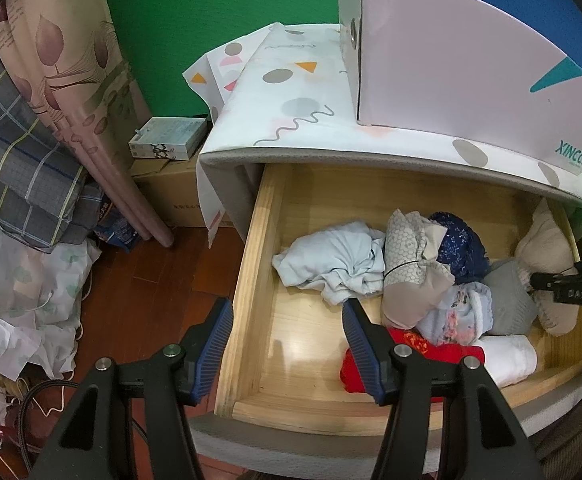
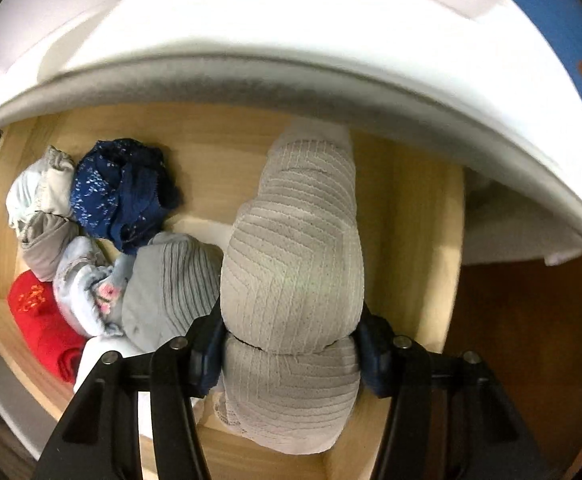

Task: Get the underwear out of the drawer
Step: 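Lower the right tool onto the beige rolled sock and close it, then lower the left tool onto the red sock and grasp it while the right tool holds the beige sock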

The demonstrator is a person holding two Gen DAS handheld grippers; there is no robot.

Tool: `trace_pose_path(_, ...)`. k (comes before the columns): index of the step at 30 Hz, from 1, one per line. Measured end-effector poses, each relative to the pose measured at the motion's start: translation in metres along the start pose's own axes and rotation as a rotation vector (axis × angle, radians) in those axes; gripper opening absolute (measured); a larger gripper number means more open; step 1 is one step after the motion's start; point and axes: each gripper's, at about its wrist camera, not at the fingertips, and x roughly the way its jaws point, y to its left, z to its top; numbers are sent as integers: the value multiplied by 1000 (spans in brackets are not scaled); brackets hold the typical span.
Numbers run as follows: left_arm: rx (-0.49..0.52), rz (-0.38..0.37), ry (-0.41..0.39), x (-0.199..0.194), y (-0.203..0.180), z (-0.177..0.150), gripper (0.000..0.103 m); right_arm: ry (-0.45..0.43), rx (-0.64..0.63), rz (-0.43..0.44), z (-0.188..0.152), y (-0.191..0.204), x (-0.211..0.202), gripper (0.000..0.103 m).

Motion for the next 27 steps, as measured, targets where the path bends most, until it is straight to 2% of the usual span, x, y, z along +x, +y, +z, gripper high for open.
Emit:
trace_pose_path(11, 72, 10, 48, 7, -13, -1, 58, -59, 146, 93, -39, -6, -42, 51)
trace_pose_path(15, 107, 14, 57, 9, -21, -3, 58, -62, 177, 103, -57, -1, -50, 51)
trace_pose_path(18, 135, 15, 66, 10, -26, -4, 58, -97, 200, 100, -62, -6, -57, 51)
trace_pose_path(21, 152, -9, 93, 15, -28, -4, 58, -116, 199, 114, -61, -5, -59, 51)
trace_pose_path(27, 165, -107, 194, 27, -31, -3, 58, -109, 196, 109, -53, 2, -55, 51)
